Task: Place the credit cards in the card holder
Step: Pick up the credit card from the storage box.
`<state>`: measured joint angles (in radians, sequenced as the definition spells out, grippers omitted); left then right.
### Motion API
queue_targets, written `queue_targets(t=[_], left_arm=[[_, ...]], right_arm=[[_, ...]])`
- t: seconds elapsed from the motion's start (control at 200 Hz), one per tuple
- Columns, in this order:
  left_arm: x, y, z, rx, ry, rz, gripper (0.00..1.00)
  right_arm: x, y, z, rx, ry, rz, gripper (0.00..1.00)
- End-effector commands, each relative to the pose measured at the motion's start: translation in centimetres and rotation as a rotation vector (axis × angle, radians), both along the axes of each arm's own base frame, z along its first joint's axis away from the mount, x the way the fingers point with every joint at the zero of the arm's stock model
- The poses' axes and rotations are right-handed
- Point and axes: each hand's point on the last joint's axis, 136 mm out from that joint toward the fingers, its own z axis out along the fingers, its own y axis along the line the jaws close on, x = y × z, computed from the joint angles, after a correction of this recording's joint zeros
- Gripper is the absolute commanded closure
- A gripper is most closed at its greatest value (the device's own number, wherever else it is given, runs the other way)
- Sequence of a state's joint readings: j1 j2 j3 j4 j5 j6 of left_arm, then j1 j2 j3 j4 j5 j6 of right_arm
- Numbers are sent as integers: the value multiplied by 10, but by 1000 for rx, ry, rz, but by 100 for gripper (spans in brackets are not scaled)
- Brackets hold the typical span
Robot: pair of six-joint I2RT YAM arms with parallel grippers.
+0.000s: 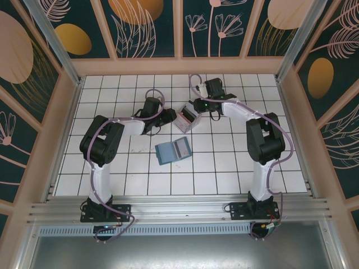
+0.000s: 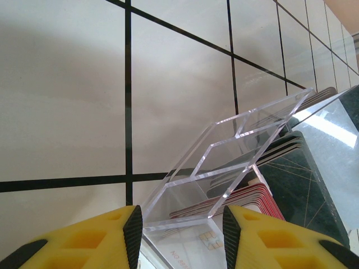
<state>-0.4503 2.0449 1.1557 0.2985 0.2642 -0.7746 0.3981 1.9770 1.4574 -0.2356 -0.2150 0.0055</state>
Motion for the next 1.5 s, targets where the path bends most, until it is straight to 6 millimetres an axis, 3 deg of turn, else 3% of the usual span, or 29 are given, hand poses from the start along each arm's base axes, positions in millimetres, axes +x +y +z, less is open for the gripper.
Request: queue_targets(t=[0.0, 0.24, 0.621, 0.826, 1.026, 1.281, 1.496], left_arm=[[-30, 17, -47, 95, 175, -6, 56], [-31, 16, -45, 92, 171, -10, 56], [-32, 17, -46, 97, 174, -10, 56], [-32, 15, -40, 80, 165, -14, 56], [-28, 10, -8, 40, 103, -29, 54], [-28, 8, 48, -12, -8, -39, 46], [-38, -6, 106, -212, -123, -79, 43]], right_arm=[[2, -5, 22, 16, -44, -3, 86], [-1, -2, 40, 81, -60, 17, 95], [-2, -4, 21, 111, -15, 25, 99], [-12, -1, 51, 258, -22, 63, 100], [-26, -9, 83, 431, -17, 90, 100], [-50, -21, 117, 676, 12, 125, 100], [-79, -20, 138, 855, 31, 151, 100]])
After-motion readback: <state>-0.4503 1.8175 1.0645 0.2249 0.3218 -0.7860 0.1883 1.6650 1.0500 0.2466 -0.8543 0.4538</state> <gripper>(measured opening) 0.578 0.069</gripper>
